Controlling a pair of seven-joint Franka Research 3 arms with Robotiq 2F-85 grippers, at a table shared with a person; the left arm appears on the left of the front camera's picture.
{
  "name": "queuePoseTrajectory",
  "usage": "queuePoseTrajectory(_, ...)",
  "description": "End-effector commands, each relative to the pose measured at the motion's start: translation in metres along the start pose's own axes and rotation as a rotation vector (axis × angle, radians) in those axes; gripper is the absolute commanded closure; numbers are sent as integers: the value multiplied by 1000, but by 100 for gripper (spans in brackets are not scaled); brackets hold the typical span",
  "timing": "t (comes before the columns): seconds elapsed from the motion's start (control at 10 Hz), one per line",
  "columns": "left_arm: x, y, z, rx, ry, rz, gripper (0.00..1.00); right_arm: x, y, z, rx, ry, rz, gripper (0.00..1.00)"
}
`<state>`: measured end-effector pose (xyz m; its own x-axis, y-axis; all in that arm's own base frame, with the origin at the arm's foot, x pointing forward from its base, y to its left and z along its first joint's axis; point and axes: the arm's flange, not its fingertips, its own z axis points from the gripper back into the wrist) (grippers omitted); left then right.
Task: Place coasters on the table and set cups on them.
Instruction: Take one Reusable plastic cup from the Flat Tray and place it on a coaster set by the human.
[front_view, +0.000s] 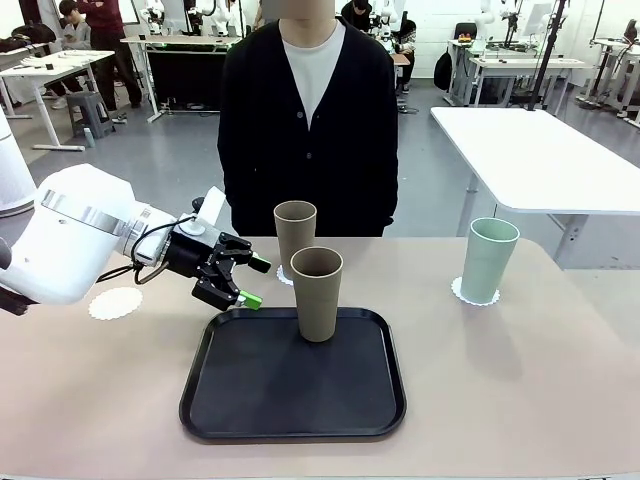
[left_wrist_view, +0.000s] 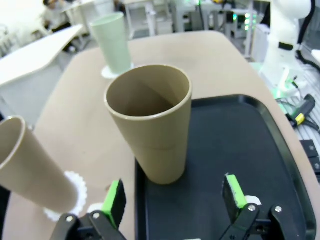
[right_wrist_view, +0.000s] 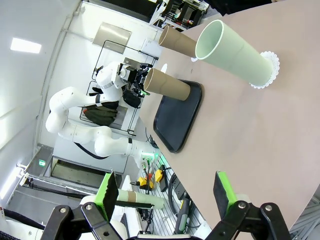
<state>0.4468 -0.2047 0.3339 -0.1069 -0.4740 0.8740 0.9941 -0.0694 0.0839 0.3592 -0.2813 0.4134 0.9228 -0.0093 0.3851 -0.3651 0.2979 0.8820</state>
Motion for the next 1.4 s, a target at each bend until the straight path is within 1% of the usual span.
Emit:
queuePoseTrajectory(0.0,-8,5,-5,-4,-42,51,0,-1,0,-1,-8,-3,-9,0)
queuePoseTrajectory(0.1,-9,7,-6,-4,-38,57,0,-1,0,-1,-8,-3,-9,0)
queuePoseTrajectory(0.3,-21,13,-16,-33,-87,60,0,-1,0,-1,-8,-3,-9,0)
queuePoseTrajectory(0.4,-25,14,-23,-76,-118,46,0,-1,0,-1,-8,-3,-9,0)
queuePoseTrajectory(0.6,-30,21,-35,-57,-134,44,0,-1,0,-1,-8,-3,-9,0)
queuePoseTrajectory(0.9,-38,35,-47,-62,-167,51,0,-1,0,-1,-8,-3,-9,0)
queuePoseTrajectory(1.3,-45,42,-69,-109,-182,65,0,-1,0,-1,-8,-3,-9,0)
